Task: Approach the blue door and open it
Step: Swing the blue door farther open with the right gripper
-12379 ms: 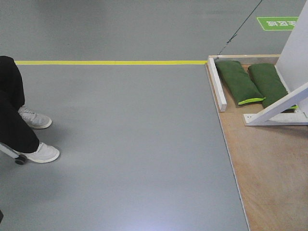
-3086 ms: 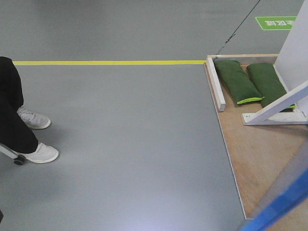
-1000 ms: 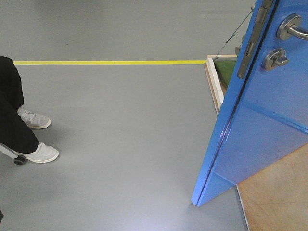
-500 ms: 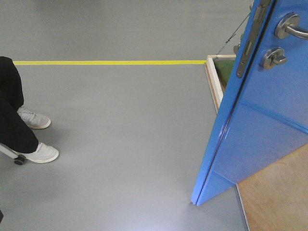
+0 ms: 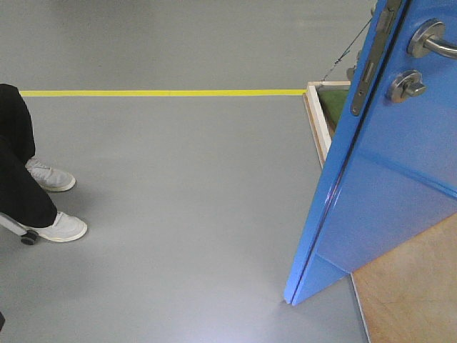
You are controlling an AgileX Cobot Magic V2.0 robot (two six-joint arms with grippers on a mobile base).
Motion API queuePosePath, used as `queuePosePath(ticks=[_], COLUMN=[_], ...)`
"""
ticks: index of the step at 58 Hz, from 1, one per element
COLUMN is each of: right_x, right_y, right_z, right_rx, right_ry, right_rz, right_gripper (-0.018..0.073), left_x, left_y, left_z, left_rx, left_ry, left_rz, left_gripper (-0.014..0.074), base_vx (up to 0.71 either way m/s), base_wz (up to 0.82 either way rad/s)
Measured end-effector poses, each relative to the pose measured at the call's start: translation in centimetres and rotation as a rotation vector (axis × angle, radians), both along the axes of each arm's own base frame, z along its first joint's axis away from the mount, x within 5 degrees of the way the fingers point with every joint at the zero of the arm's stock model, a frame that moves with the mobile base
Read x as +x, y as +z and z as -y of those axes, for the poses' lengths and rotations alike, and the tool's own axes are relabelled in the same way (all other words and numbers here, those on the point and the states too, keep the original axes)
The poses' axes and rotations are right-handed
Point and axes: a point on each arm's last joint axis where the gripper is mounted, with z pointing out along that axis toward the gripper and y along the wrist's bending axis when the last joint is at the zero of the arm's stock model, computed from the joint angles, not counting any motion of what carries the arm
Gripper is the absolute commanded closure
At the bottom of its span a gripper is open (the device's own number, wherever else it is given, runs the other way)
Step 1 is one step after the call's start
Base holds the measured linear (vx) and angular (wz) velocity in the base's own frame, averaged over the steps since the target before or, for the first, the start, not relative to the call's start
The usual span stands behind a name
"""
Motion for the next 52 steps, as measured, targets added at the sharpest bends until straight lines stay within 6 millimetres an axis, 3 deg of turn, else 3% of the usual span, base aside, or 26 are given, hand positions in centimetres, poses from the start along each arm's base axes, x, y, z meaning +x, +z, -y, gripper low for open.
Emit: queuePosePath(ticks=[52], right_x=[-0.08], right_y=[-0.04], right_z=[-0.08], right_rx=[0.004], right_ry=[0.014], right_rz=[-0.007], right_gripper=[0.0547], left_x=[0.00], left_y=[0.00], left_z=[0.00], left_rx=[0.000], left_ry=[0.000], left_rz=[0.000], left_gripper=[0.0524], base_vx=[0.02], base_wz=[0.01])
